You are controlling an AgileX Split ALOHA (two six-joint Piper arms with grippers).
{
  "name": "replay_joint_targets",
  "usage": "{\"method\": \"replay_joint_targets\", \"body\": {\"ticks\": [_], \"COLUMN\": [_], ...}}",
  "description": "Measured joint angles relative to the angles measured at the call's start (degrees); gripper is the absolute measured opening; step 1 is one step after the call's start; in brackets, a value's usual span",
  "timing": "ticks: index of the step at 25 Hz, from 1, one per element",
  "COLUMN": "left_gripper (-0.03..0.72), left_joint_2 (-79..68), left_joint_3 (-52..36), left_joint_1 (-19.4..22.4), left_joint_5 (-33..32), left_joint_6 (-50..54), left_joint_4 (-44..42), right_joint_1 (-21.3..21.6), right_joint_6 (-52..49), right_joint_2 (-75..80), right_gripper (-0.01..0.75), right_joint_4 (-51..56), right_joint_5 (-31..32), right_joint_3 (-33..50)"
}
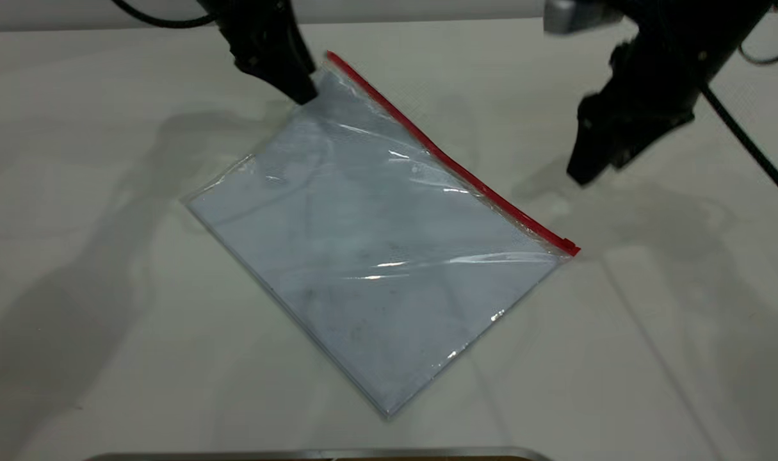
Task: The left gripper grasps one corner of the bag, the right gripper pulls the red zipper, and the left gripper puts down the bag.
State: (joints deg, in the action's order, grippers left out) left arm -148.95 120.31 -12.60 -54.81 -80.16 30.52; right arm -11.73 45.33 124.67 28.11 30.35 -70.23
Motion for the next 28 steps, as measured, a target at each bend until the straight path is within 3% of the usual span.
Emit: {"method": "replay_joint_targets", "body": {"ticks": [6,14,18,24,28], "left_gripper": [0.594,0.586,0.585,0.572,0.568], "left_joint_2": [5.80,17.78,23.58,30.88,38.72], "left_joint_3": [0.88,2.05,2.23,0.35,-6.38], "left_joint_1": [0.01,0.01,0.05,0.05,0.05], "left_joint_5": [3.25,-6.51,-12.07,-12.07,-12.07], "left_joint_6": [25.73,53.98,59.37,66.85,71.50], "left_joint_4": [-18.86,-36.33,-40.30,-41.03,-40.97], "right_joint_1": [0.00,0.00,0.00,0.00,0.00], "right_joint_6": [-0.71,-4.12,-6.70,-13.65,-18.49], "right_joint_2": [-10.26,-33.61,-46.30,-63.02,-72.66], "right_gripper": [0.543,0.544,0.545,0.545,0.545], "right_joint_4": [-0.39,-0.80,-2.58,-5.89,-7.83], "right_joint_5": [-4.84,-0.23,5.06,16.15,23.40], "right_joint_3": [0.28,0.35,0.35,0.46,1.01]}}
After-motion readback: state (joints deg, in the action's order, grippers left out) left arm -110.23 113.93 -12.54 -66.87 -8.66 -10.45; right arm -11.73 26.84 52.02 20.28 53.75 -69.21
